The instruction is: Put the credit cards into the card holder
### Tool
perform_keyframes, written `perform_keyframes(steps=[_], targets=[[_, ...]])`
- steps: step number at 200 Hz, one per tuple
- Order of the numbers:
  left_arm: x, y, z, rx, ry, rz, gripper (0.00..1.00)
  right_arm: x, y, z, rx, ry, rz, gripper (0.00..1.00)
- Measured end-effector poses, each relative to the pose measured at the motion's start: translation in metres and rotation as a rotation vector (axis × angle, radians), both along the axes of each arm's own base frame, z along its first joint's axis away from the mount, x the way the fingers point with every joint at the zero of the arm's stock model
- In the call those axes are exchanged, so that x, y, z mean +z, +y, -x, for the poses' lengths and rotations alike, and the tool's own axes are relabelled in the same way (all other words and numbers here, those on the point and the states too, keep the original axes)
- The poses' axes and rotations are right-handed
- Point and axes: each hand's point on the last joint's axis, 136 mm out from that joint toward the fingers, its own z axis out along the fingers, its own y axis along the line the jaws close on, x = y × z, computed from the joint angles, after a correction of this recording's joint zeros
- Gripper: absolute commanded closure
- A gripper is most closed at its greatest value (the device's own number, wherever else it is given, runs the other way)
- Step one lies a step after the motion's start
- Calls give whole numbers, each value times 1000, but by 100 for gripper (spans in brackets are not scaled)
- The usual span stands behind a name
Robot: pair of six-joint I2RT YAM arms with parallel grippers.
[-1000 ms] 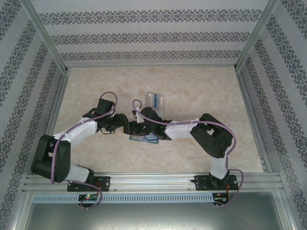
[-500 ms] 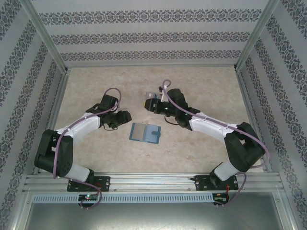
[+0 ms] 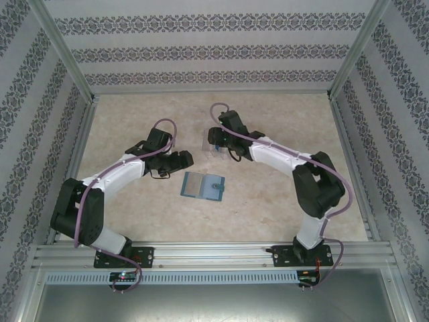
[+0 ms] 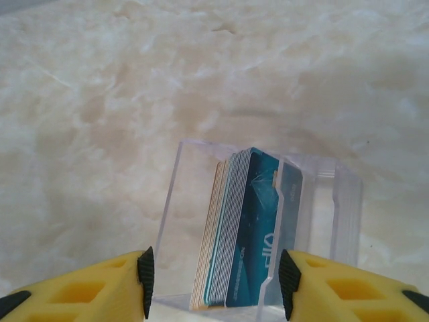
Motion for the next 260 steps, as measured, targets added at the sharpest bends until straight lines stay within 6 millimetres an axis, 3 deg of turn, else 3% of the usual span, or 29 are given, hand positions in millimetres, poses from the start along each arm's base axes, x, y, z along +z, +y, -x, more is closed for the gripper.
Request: perform_keyframes(steps=[47,118,200,260], targets=[[2,1,4,1,3,-1,15,-23,18,-11,34,12,168,43],[0,4,10,1,10,-4,14,-61,9,-16,22,82,299,46],[-4,3,11,-1,17,-3,15,-53,-4,-18,-11,38,403,49],[-18,4,17,-5,55,-10,15,-43,-12,-13,-34,27,395,58]])
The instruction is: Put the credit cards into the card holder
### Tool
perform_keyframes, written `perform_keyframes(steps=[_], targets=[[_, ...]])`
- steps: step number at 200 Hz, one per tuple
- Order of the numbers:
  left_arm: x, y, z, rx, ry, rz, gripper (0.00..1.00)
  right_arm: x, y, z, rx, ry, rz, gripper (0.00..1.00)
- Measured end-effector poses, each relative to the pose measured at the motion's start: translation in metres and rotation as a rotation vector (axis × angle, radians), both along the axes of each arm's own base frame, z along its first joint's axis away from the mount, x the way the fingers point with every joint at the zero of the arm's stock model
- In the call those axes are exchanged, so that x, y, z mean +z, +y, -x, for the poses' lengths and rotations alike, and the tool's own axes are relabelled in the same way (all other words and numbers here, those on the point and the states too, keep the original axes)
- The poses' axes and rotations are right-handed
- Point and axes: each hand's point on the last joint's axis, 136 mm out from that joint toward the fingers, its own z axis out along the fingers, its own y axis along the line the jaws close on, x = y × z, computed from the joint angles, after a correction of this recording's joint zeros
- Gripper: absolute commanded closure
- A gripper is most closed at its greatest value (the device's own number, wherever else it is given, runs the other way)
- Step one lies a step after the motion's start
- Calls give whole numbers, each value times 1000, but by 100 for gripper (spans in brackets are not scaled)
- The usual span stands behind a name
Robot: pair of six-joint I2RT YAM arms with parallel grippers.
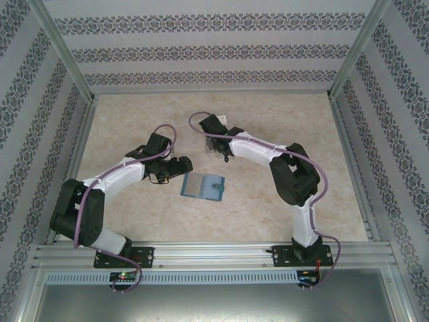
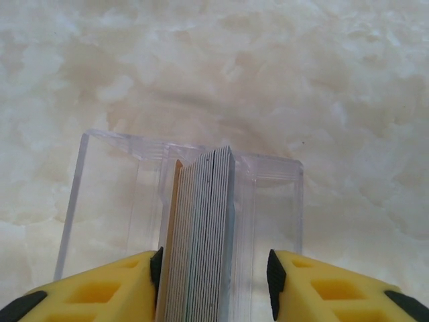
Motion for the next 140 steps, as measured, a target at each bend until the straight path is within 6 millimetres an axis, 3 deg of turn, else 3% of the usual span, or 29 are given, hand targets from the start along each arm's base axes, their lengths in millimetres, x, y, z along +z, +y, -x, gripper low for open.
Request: perform_keyframes(steps=[49,77,140], targets=[[-2,-1,0,-3,8,2,15,6,-8,-5,-29,-8,-15,69],[-5,-2,1,-6,19,5,15,6,-9,-5,-28,-9,-13,84],[-10,-3,1,-10,29,7,15,20,-11,-2,-22,-25,-22,97]])
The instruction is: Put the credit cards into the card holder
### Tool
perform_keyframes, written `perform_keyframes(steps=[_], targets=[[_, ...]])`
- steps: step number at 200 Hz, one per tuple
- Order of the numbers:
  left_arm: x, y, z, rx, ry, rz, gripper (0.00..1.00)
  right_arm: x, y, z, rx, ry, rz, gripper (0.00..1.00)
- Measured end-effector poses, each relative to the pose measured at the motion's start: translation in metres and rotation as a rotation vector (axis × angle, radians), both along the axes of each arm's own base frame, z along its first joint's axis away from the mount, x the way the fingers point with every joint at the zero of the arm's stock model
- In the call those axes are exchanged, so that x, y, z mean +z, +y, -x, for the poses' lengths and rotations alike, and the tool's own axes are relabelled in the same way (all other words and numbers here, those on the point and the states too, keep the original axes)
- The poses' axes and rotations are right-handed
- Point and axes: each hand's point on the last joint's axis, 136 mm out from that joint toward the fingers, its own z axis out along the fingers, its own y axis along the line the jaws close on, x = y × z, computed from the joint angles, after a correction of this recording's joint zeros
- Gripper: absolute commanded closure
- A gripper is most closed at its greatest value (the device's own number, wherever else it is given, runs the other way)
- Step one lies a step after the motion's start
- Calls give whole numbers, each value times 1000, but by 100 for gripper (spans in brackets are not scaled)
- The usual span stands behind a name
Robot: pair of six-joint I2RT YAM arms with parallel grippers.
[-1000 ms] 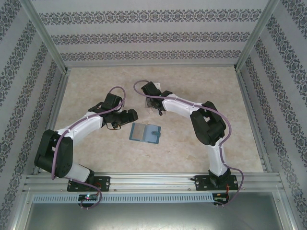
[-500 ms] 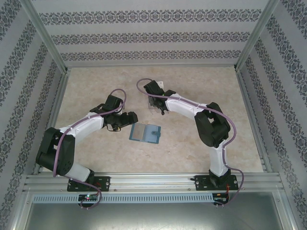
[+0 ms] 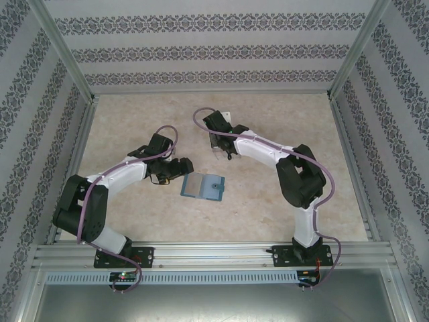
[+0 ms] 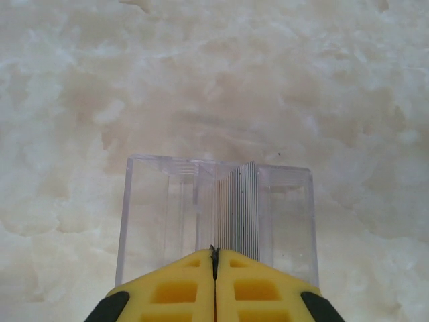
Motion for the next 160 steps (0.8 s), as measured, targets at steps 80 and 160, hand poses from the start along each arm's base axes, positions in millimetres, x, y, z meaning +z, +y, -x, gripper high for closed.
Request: perform_keyframes(steps=[80,160], targets=[[2,-1,-1,-1,-5,5,14,30,4,16,72,-9,-126,100],[116,-19,-15,-16,-342,221,17,119,-31,37,81,-128,-703,100]])
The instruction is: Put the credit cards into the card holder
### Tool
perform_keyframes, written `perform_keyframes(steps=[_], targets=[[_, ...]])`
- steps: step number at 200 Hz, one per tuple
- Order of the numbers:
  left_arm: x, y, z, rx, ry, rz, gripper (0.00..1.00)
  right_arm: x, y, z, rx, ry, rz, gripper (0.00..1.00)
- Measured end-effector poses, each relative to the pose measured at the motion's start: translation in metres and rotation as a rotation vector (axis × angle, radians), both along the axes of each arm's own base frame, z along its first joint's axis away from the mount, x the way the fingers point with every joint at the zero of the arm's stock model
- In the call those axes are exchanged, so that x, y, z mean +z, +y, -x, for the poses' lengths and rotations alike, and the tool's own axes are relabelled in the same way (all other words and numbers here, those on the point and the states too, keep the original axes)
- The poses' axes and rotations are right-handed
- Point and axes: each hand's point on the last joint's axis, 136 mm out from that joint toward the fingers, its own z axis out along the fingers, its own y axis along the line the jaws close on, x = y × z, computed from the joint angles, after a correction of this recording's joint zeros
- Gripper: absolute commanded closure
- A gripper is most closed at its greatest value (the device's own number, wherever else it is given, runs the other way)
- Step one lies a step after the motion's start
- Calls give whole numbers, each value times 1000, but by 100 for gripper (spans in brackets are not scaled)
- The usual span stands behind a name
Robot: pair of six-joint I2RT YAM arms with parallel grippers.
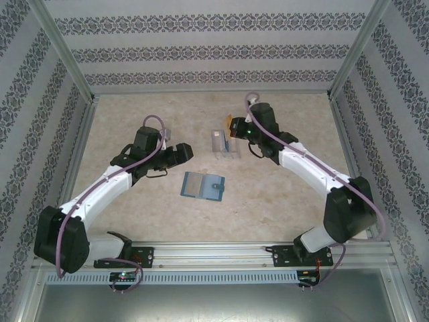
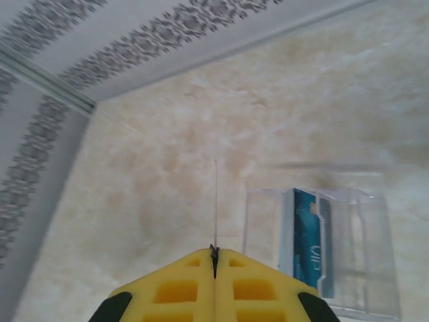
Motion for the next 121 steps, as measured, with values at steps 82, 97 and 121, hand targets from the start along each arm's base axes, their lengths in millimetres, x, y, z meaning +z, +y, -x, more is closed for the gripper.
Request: perform_keyframes(steps=[82,97,121], targets=[[53,-51,0,-143,-138,302,28,4,29,39,125,126,-493,100],[52,-52,-4,-135,-130,318,32,7,32,45,137,141,-550,100],[47,-54,-8,-118,-99,335,37,13,39,52,159,151,-609,100]])
